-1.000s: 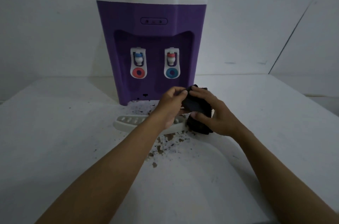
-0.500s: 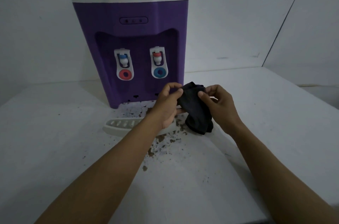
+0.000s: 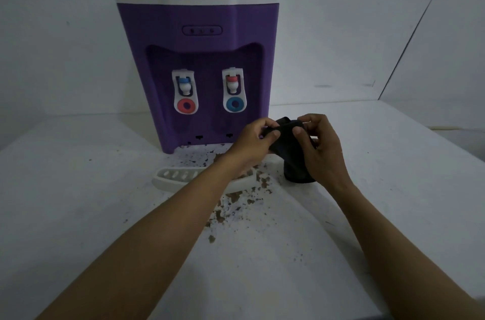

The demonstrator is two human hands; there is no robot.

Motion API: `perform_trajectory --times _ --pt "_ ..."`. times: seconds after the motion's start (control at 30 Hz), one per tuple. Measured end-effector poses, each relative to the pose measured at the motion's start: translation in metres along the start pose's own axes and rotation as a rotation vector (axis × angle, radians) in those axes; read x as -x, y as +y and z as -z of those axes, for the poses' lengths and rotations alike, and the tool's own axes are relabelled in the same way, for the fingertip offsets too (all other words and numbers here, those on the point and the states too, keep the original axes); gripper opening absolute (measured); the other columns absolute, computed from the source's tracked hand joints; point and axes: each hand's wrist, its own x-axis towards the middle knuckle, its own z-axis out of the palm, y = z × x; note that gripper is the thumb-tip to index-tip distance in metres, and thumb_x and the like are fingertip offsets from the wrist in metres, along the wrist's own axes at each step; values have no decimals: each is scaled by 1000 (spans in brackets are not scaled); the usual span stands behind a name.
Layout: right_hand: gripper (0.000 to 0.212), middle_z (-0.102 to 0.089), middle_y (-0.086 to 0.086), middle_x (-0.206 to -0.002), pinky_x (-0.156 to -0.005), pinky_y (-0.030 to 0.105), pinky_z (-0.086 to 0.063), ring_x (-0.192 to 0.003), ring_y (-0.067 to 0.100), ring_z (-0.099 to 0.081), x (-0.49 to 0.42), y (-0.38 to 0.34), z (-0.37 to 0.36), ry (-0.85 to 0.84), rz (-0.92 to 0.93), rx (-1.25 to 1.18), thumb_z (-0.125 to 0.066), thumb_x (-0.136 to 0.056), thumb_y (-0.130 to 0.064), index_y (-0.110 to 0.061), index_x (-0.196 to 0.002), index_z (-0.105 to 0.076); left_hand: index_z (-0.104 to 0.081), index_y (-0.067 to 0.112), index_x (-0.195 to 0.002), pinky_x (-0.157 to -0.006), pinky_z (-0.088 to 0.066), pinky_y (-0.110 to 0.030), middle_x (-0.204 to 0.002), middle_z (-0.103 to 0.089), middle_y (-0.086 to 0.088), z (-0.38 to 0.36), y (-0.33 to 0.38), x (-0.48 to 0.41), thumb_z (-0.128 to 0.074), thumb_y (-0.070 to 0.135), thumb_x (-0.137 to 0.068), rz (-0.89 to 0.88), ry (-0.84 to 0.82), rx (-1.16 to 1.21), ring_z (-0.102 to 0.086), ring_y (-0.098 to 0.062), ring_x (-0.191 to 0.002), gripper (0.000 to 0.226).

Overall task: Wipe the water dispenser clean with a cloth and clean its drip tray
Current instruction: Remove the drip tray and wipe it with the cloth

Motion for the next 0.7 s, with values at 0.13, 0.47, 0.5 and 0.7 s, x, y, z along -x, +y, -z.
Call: perform_trajectory --times 0.13,0.47,0.5,0.7 --pt "21 -65 -6 -93 -69 23 -57 -86 11 -66 3 4 5 -160 -202 -111 -61 -88 -37 -23 -103 -58 -56 17 -98 -86 -58 -39 -114 -58 -18 2 0 2 -51 11 -100 45 -41 149 -64 -22 -100 8" --pt "10 -59 -5 -85 -64 10 -43 -71 3 -53 -7 -14 9 149 80 277 -60 -92 -20 -13 -98 -65 -56 22 -121 -81 -53 -27 -101 -65 6 54 -4 36 -62 32 -93 -38 29 -361 -64 -10 -95 30" --pt "10 -59 -3 -84 -63 13 -43 -69 6 -53 -7 -19 7 132 144 332 -61 -91 -18 -11 -96 -66 -57 22 -120 -80 -52 -24 -101 -64 8 66 -7 43 -64 33 -92 -42 44 -395 -63 -8 -95 30" --pt "19 -58 0 -86 -59 23 -45 -66 12 -53 13 -20 -37 -240 153 507 -55 -95 -24 -11 -102 -67 -59 30 -117 -87 -47 -21 -116 -62 13 125 -29 81 -67 61 -75 6 63 -643 -58 -2 -109 52"
